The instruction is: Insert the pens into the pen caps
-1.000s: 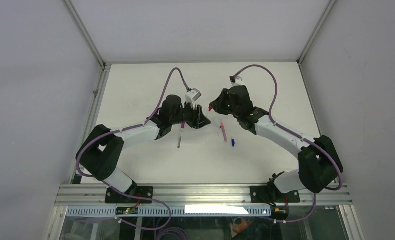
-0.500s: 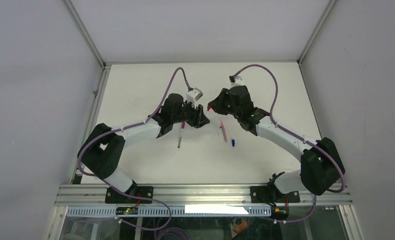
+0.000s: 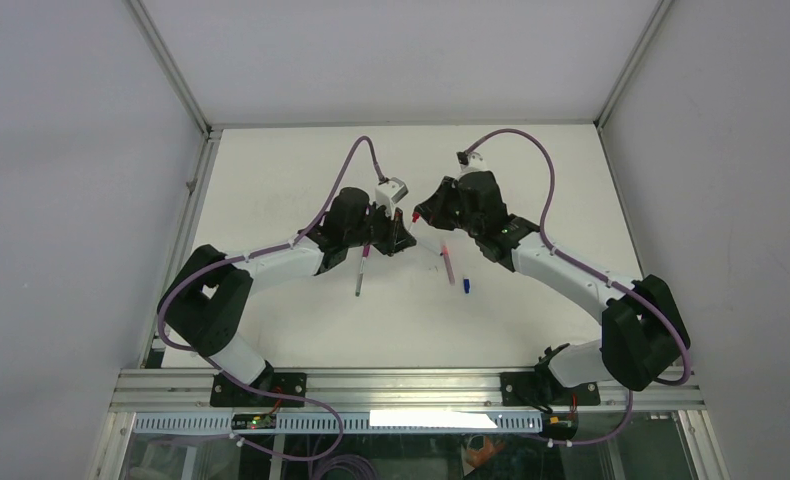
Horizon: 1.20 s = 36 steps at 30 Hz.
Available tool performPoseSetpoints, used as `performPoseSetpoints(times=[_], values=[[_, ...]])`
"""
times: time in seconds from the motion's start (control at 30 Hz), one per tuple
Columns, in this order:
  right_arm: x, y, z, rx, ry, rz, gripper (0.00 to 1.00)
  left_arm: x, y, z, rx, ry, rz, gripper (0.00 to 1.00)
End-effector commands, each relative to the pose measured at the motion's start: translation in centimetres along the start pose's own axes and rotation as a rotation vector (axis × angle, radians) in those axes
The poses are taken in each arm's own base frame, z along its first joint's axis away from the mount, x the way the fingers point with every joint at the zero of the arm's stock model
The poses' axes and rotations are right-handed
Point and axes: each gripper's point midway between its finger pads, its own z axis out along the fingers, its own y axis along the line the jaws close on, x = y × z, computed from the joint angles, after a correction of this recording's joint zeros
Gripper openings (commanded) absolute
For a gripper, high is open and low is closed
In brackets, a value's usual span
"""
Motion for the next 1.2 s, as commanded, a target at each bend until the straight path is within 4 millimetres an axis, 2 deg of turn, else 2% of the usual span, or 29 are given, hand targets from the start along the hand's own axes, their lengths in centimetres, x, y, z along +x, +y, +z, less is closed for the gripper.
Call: performPoseSetpoints(times=[0.0, 0.27, 0.53, 0.87, 1.0, 1.17], values=[[-1.1, 2.2, -0.7, -0.077, -0.036, 0.007, 0.00, -2.7, -0.7, -0.4, 0.012, -0.071, 0.058, 0.00], [0.1, 2.1, -0.3, -0.071, -0.011, 0.003, 0.00, -4.8, -0.4, -0.6, -0.024, -0.098, 0.110, 0.00], [5.5, 2.0, 0.8, -0.065, 0.102, 0.011, 0.00, -8.0, 0.1, -1.0, -0.065, -0.165, 0.153, 0.00], [9.6, 1.7, 1.8, -0.054, 0.208, 0.015, 0.00, -12.5, 1.3, -2.8, -0.140, -0.278, 0.207, 0.00], [11.1, 1.7, 2.0, -0.031, 0.261, -0.001, 0.00, -13.9, 1.6, -3.0, -0.164, -0.299, 0.232, 0.00], [12.4, 1.9, 2.5, -0.020, 0.307, -0.015, 0.00, -14.7, 2.0, -3.2, -0.183, -0.316, 0.231, 0.00]])
